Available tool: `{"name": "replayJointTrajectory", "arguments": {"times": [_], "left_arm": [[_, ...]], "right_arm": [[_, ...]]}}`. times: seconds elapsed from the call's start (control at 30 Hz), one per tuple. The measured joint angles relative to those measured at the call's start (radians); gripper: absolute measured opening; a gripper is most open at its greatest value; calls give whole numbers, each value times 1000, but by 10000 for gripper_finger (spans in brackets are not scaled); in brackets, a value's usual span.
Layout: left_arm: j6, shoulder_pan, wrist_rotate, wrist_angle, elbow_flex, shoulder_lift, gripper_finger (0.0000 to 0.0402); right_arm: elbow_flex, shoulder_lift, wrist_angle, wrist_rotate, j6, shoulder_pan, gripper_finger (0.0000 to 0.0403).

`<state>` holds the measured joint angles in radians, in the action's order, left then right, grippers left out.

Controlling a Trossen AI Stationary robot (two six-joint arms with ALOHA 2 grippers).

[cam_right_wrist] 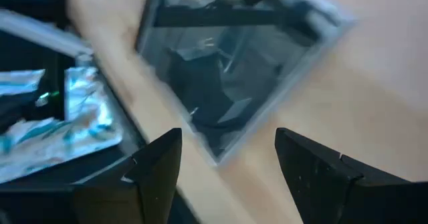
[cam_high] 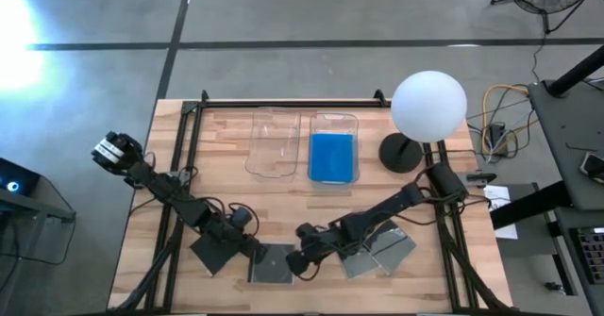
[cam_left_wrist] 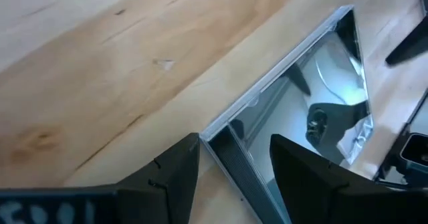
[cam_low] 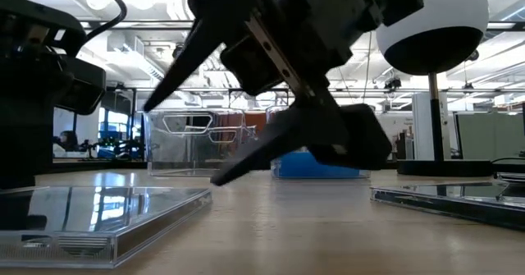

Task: Pick & place jewel cases by type
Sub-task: Put the black cd case into the left transparent bin

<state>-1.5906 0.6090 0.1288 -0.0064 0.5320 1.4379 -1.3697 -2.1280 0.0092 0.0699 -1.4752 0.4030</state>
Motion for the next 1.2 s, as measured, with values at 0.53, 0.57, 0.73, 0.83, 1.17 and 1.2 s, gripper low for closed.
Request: {"name": "replayJointTrajectory", "arguments": {"times": [0.53, 0.57, 0.73, 0.83, 1.17, 1.2], "left_arm": [[9, 2, -20, 102, -3, 9, 170], [12, 2, -17, 130, -3, 9, 170], [22, 1, 18, 222, -6, 9, 170], [24, 1, 22, 252, -6, 9, 170], [39, 1, 30, 408, -13, 5, 170], [39, 1, 30, 417, -13, 3, 170]], "right_arm": [[0, -60, 65, 13, -52, 22, 235], [0, -60, 64, 13, -43, 22, 235], [0, -60, 47, 51, 26, 26, 235], [-1, -60, 34, 62, 68, 34, 235], [0, -57, 1, 55, 109, 43, 235], [0, -57, 0, 55, 118, 43, 235]]}}
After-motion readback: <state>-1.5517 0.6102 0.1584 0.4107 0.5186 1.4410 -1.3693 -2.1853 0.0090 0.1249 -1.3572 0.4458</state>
